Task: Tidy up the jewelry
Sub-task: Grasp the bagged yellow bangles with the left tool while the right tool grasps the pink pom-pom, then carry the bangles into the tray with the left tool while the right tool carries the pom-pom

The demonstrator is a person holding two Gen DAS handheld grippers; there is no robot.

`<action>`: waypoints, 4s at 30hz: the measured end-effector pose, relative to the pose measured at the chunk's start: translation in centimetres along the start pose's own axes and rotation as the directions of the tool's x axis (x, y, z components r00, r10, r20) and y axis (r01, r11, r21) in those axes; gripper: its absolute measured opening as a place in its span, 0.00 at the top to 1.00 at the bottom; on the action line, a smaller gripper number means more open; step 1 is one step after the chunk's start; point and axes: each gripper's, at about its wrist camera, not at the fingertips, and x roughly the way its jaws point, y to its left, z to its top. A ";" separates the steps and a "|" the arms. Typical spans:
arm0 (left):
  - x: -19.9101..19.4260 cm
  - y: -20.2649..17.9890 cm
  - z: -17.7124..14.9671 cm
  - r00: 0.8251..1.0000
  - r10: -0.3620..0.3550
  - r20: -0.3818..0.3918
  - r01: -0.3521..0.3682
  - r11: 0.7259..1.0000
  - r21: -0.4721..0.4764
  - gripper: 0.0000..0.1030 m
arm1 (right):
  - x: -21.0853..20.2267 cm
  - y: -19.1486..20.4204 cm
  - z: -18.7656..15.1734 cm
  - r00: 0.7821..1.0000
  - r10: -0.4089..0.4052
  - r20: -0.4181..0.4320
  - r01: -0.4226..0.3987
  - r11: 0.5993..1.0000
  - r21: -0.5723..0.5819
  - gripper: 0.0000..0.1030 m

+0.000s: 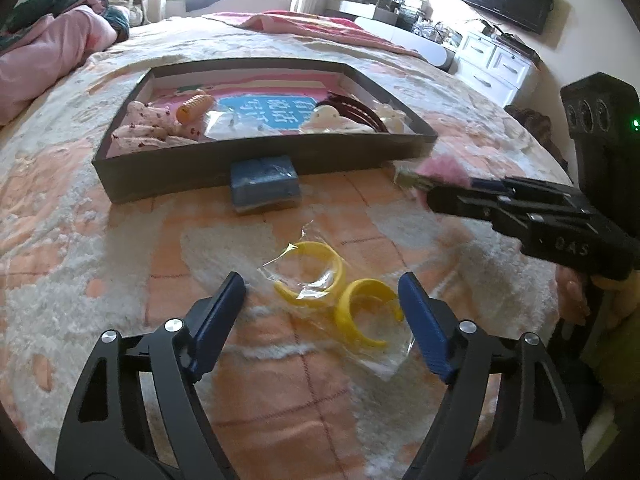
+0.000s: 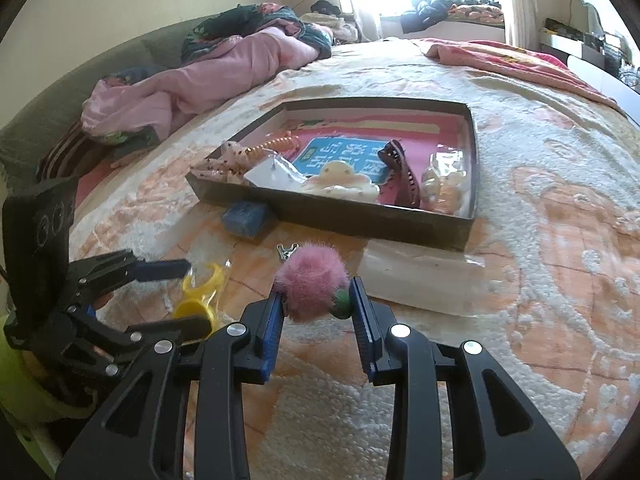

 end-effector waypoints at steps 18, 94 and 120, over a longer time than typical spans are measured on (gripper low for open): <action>-0.6 -0.1 0.5 1.000 -0.012 0.024 0.013 0.999 -0.046 0.93 | -1.5 -0.6 0.4 0.999 -0.017 0.047 0.017 1.000 0.016 0.70; 2.8 7.8 13.7 0.976 0.133 0.170 -0.123 0.990 -0.071 1.00 | 5.1 -3.8 7.0 0.973 -0.221 0.066 0.220 0.975 0.028 0.70; 4.6 8.9 11.5 0.979 0.153 0.133 -0.141 0.986 -0.093 1.00 | 7.2 -2.4 8.0 0.975 -0.213 0.068 0.213 0.977 -0.003 0.69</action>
